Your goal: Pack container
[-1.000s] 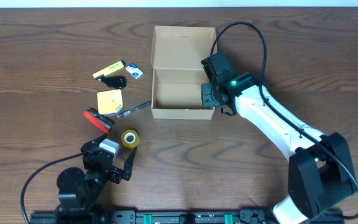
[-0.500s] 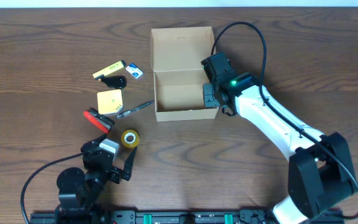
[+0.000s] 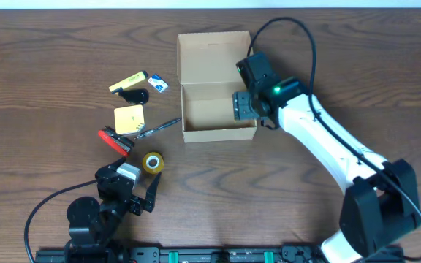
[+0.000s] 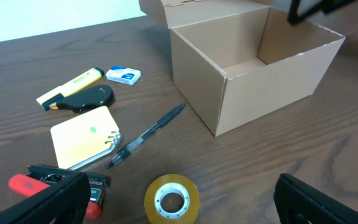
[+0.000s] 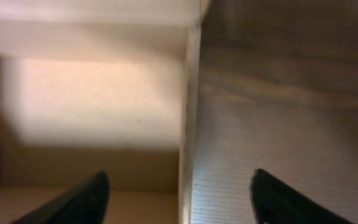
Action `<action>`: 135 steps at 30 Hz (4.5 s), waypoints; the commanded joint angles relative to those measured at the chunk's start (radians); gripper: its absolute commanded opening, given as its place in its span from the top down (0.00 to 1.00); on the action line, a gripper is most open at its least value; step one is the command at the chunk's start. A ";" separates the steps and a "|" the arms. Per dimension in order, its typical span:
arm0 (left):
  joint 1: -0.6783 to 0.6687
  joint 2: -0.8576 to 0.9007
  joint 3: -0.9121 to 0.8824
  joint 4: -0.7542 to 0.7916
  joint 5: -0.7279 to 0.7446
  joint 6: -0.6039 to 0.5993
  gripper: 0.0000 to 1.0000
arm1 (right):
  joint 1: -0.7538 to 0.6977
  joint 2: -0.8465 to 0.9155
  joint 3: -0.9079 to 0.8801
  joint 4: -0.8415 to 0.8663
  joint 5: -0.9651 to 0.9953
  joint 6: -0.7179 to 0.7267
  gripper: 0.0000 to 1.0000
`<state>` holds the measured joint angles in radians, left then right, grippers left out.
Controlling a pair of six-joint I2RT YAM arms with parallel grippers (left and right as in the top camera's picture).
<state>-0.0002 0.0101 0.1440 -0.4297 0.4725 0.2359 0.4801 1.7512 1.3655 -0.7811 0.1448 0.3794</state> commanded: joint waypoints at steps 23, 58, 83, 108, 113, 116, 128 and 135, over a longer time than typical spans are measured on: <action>0.006 -0.006 -0.019 -0.003 0.015 0.003 0.05 | -0.196 -0.088 -0.185 0.049 -0.022 -0.044 0.01; 0.006 -0.006 -0.019 -0.003 0.015 0.003 0.05 | -0.196 -0.066 -0.328 0.352 -0.020 -0.108 0.01; 0.006 -0.006 -0.019 -0.003 0.015 0.003 0.05 | -0.198 -0.024 -0.328 0.432 0.016 -0.108 0.01; 0.006 -0.006 -0.019 -0.003 0.015 0.003 0.05 | -0.198 -0.023 -0.328 0.594 0.015 -0.108 0.01; 0.006 -0.006 -0.019 -0.003 0.016 0.003 0.05 | -0.198 -0.023 -0.328 0.609 -0.030 -0.153 0.01; 0.006 -0.006 -0.019 -0.003 0.015 0.003 0.05 | -0.198 -0.023 -0.328 0.612 -0.030 -0.159 0.01; 0.006 -0.006 -0.019 -0.003 0.015 0.003 0.05 | -0.198 -0.023 -0.328 0.614 -0.030 -0.206 0.01; 0.006 -0.006 -0.019 -0.003 0.015 0.003 0.05 | -0.198 -0.023 -0.328 0.640 -0.060 -0.251 0.01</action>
<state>0.0002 0.0101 0.1440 -0.4297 0.4721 0.2359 0.2890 1.7195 1.0439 -0.1501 0.1040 0.1619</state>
